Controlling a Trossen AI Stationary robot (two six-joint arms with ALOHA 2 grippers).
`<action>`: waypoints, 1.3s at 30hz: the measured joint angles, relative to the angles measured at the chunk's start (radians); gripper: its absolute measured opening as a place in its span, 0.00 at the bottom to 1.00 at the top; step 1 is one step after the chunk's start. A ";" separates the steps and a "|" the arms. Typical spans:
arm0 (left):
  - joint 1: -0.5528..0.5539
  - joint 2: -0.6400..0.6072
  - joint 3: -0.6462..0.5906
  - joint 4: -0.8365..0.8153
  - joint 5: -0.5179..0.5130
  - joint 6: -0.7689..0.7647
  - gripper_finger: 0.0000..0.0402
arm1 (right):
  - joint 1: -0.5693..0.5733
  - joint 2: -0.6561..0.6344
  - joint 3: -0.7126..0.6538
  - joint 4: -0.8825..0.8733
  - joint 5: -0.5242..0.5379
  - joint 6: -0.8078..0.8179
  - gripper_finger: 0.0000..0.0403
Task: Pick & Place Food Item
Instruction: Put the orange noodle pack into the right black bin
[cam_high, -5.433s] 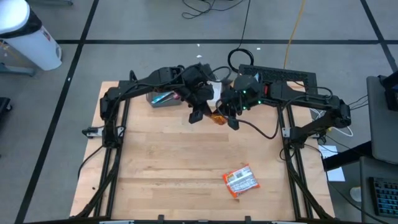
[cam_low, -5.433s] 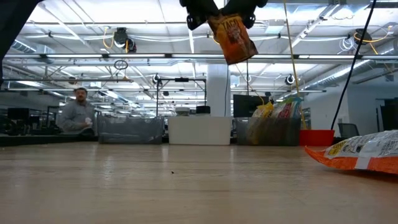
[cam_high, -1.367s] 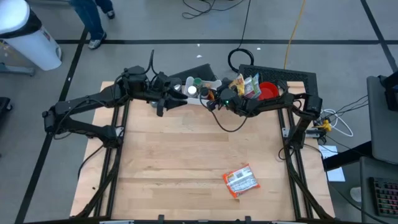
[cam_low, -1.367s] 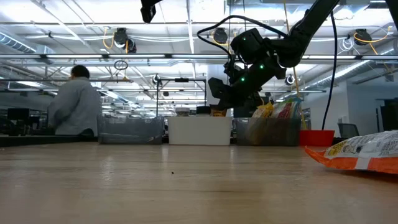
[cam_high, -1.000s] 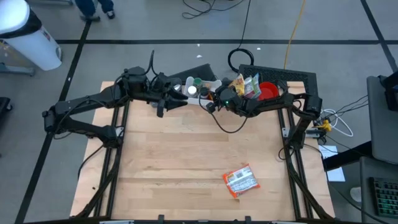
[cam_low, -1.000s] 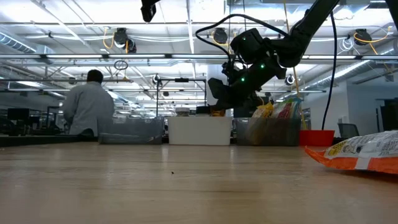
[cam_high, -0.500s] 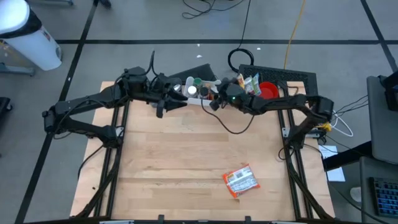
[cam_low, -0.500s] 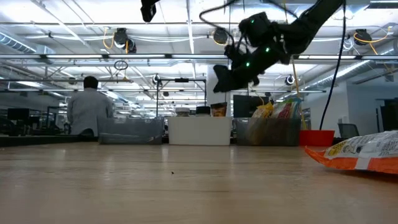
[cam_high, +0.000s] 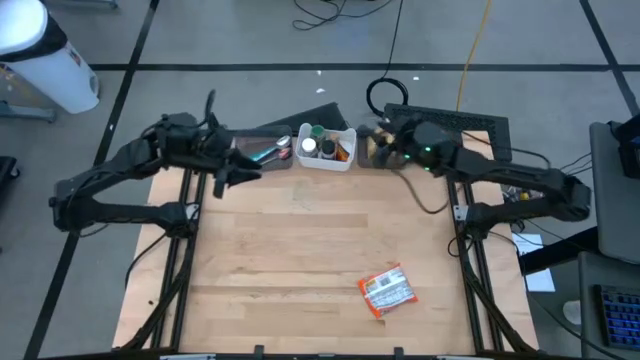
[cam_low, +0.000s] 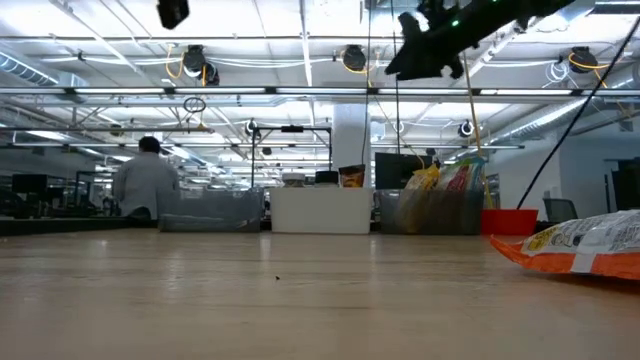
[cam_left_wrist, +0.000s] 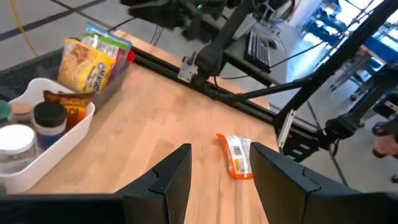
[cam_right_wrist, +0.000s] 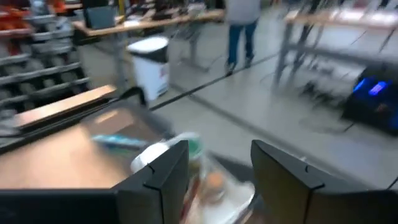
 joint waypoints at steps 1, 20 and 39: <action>-0.018 -0.013 0.000 -0.013 -0.020 -0.004 0.42 | 0.000 -0.030 0.000 -0.052 -0.027 0.034 0.41; -0.485 0.014 -0.615 1.006 -0.264 -0.402 0.42 | 0.353 -0.088 -0.428 0.427 -0.346 0.778 0.40; -0.551 0.318 -0.686 1.271 -0.759 -0.581 0.42 | 0.660 -0.017 -0.518 0.735 -0.171 0.746 0.40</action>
